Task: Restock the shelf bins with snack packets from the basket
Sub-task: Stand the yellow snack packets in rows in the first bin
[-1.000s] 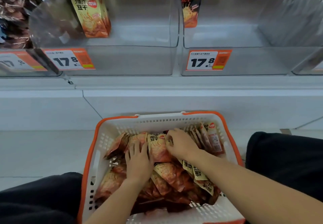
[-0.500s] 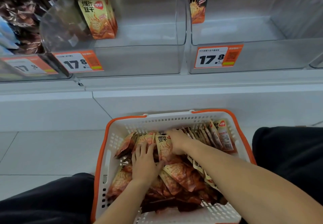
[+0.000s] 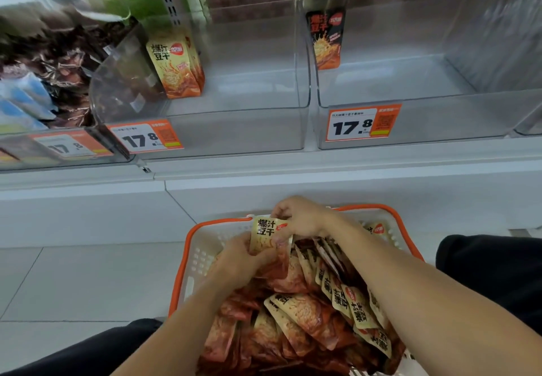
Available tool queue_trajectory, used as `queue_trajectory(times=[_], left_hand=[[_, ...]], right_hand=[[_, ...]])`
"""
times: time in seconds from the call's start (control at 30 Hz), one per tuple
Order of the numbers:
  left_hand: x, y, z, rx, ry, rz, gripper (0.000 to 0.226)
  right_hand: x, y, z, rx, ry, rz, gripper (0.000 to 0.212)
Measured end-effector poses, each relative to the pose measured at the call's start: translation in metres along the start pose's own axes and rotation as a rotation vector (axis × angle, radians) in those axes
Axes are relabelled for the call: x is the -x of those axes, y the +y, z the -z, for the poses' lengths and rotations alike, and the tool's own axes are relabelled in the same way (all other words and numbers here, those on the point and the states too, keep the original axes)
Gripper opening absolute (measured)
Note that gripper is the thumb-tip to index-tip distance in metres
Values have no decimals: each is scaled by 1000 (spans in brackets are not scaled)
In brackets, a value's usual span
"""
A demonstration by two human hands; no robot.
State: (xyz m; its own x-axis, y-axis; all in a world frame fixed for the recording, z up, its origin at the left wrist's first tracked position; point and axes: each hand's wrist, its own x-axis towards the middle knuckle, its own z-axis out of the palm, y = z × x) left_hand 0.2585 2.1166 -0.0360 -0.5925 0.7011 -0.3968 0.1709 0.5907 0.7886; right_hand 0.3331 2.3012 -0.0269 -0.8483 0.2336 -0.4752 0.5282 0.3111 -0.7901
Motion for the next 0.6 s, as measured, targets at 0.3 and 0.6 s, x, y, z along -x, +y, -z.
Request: queue_trajectory(times=[0.3, 0.6], left_hand=[[7, 123, 150, -220, -44, -289, 11], [8, 127, 180, -143, 559, -668, 26]], right_hand=[[37, -113, 23, -416, 29, 346, 39], [40, -211, 41, -61, 647, 642, 24]])
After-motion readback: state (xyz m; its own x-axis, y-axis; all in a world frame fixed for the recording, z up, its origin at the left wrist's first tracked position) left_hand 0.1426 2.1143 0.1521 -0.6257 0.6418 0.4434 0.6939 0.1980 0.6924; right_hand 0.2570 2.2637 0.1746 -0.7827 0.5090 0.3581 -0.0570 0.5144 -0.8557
